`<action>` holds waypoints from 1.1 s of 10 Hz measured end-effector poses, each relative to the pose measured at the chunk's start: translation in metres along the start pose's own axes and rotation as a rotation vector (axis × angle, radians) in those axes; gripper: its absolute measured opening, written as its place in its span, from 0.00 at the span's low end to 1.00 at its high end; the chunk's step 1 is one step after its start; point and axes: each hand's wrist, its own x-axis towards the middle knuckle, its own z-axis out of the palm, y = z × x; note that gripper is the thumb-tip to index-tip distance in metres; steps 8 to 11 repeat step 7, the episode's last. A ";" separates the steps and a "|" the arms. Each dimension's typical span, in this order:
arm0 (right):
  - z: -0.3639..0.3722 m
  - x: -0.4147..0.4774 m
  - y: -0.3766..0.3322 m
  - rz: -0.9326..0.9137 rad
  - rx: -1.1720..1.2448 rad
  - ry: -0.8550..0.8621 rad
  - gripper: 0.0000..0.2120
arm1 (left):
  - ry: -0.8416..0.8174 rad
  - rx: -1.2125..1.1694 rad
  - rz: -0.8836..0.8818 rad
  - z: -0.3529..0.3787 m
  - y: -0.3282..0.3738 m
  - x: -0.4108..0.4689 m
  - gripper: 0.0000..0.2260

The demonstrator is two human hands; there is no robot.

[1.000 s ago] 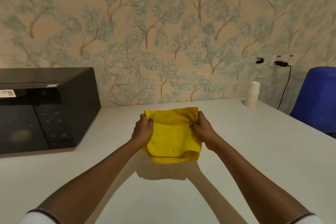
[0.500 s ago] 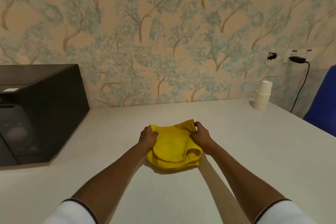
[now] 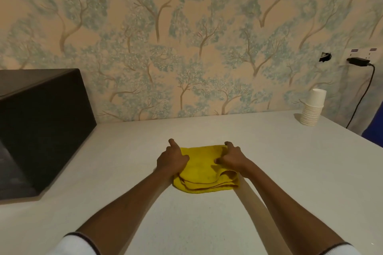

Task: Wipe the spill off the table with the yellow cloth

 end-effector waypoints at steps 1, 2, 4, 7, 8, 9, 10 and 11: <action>0.005 -0.007 0.003 -0.021 -0.187 -0.015 0.44 | -0.036 0.007 -0.076 0.008 -0.001 -0.005 0.41; 0.012 -0.016 0.003 -0.017 -0.420 -0.011 0.41 | -0.010 0.008 -0.104 0.012 -0.002 -0.012 0.36; 0.021 -0.038 0.002 -0.075 -0.616 0.113 0.32 | 0.069 0.243 -0.011 0.007 -0.002 -0.040 0.33; 0.055 -0.084 -0.009 -0.150 -0.773 0.187 0.33 | 0.070 0.677 0.281 -0.007 -0.026 -0.095 0.26; 0.055 -0.084 -0.009 -0.150 -0.773 0.187 0.33 | 0.070 0.677 0.281 -0.007 -0.026 -0.095 0.26; 0.055 -0.084 -0.009 -0.150 -0.773 0.187 0.33 | 0.070 0.677 0.281 -0.007 -0.026 -0.095 0.26; 0.055 -0.084 -0.009 -0.150 -0.773 0.187 0.33 | 0.070 0.677 0.281 -0.007 -0.026 -0.095 0.26; 0.055 -0.084 -0.009 -0.150 -0.773 0.187 0.33 | 0.070 0.677 0.281 -0.007 -0.026 -0.095 0.26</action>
